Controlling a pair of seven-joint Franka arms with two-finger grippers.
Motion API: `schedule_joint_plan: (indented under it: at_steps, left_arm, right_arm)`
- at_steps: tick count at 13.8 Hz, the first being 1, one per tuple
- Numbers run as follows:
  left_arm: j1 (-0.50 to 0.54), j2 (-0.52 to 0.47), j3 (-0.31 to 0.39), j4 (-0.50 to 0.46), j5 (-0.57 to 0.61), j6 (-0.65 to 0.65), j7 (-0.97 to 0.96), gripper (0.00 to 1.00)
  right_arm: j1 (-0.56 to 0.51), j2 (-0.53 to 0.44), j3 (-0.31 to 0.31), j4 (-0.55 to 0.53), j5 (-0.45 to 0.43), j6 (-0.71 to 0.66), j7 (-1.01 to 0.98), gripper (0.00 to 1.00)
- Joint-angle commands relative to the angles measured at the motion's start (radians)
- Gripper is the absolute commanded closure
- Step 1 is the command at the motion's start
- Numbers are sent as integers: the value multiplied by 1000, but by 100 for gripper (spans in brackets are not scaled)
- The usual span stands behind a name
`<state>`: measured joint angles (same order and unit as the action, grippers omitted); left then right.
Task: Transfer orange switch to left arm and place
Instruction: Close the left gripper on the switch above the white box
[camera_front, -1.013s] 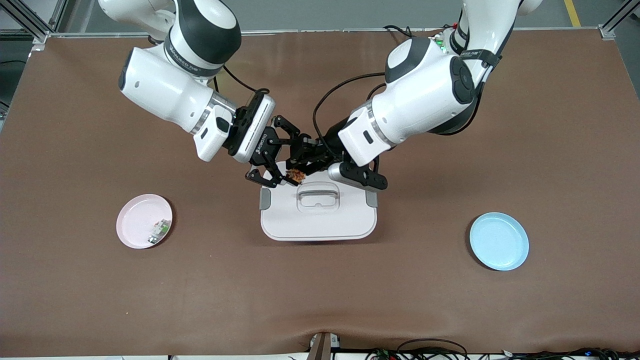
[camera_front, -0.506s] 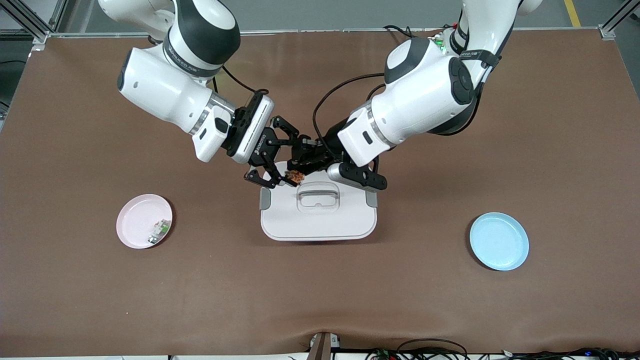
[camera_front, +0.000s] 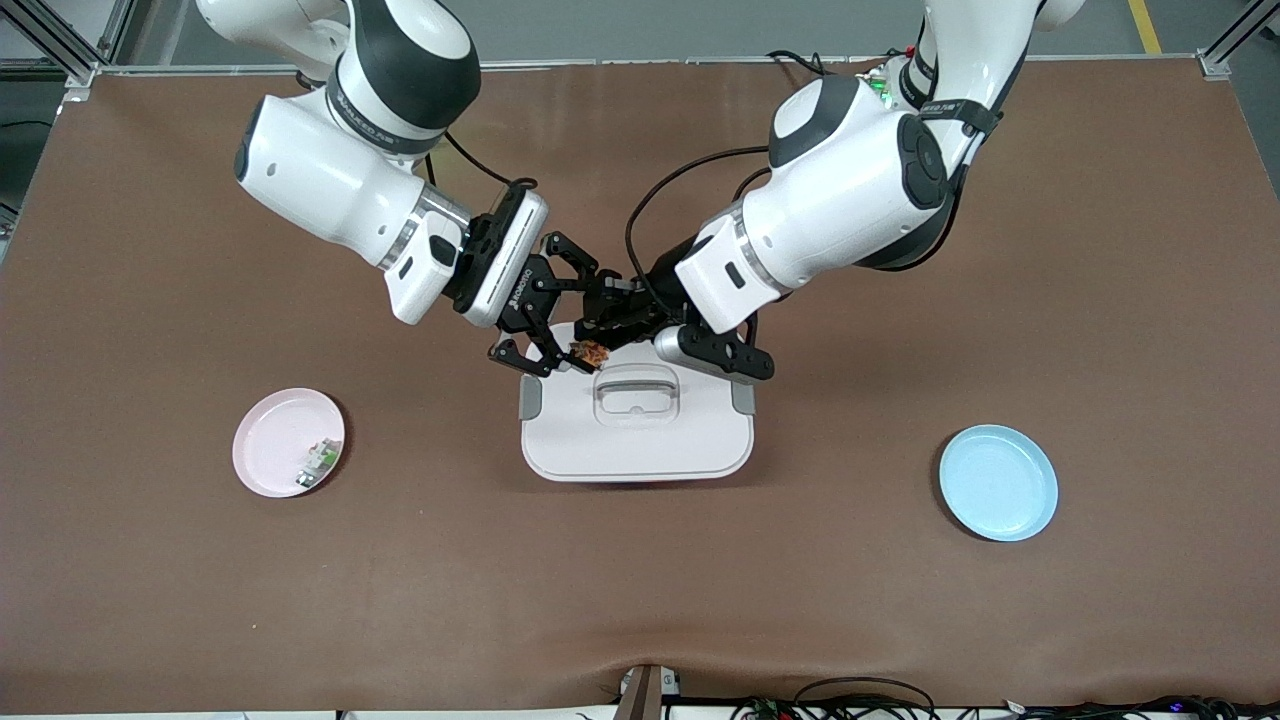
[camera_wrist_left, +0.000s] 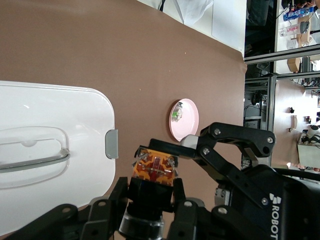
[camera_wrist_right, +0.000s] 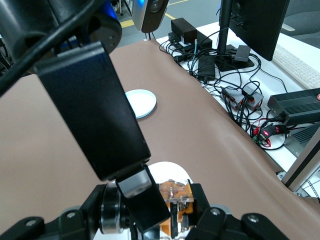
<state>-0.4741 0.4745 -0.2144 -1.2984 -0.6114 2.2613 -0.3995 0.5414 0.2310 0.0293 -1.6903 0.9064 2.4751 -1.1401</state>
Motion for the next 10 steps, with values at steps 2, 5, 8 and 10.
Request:
schedule_joint_plan:
  at_steps: [2,5,8,10]
  left_arm:
    - [-6,-10,0,7,4,-2,2,100]
    - [-5,-8,0,5,33,-2,2,100]
    - [0,-8,0,-1,33,-3,-5,100]
    - [6,-14,10,-13,39,-6,-7,100]
  right_arm:
    - [12,-2,-6,1,14,5,10,0]
    - [12,-4,-6,1,14,5,14,0]
    - [12,-4,-6,1,14,5,14,0]
    - [12,-4,-6,1,14,5,16,0]
